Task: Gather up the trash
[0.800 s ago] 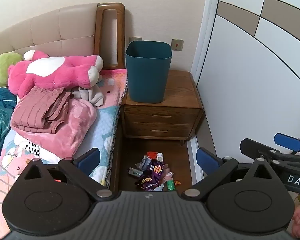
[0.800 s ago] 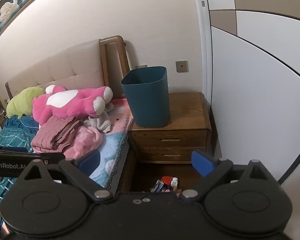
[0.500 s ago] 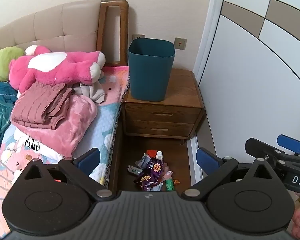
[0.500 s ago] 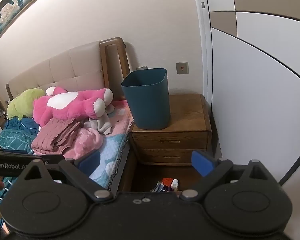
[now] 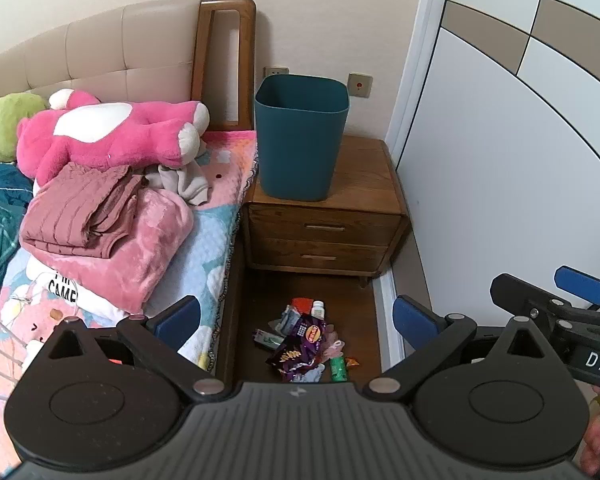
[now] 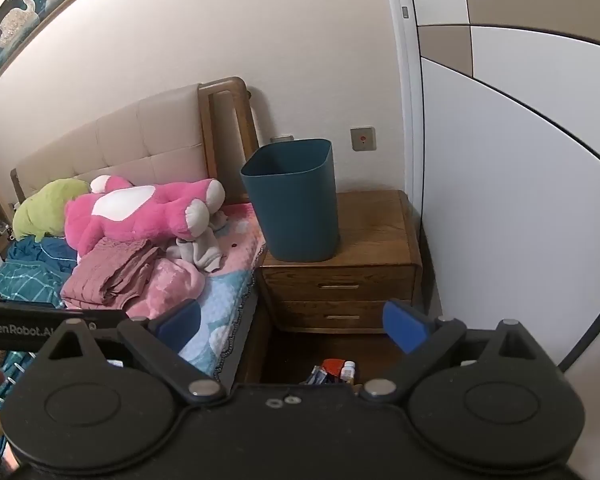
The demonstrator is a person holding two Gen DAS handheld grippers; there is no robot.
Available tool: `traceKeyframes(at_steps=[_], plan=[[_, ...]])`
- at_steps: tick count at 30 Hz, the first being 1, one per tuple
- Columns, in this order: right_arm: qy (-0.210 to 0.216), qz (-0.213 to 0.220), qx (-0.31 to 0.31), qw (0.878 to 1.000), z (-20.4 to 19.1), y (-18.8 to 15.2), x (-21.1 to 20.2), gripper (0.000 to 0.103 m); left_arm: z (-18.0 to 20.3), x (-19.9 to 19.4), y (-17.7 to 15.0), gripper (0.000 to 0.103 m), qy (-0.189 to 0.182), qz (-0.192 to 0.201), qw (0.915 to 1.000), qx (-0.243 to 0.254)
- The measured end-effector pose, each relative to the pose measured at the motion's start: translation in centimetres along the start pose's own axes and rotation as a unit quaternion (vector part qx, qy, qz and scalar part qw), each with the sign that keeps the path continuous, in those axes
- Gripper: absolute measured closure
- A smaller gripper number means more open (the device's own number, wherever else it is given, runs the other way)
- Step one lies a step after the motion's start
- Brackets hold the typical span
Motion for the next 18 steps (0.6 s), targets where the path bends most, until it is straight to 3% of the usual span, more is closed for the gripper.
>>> traceKeyframes(at_steps=[18], plan=[[0.01,0.002,-0.011,1.0,-0.73,-0.07,-0.25,0.005,0.04,-0.61,0.01,0.0,-0.005,0.006,1.0,-0.002]])
Point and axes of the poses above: each gripper's, at about its wrist camera, not at the fingertips, and x roughly the way its jaws point, z to its right, y to its top, the point moved 2 cm from there along x, roughly the way its jaws point, and after that the axes turned 13 degrees about -x, right-handed, at the moved point
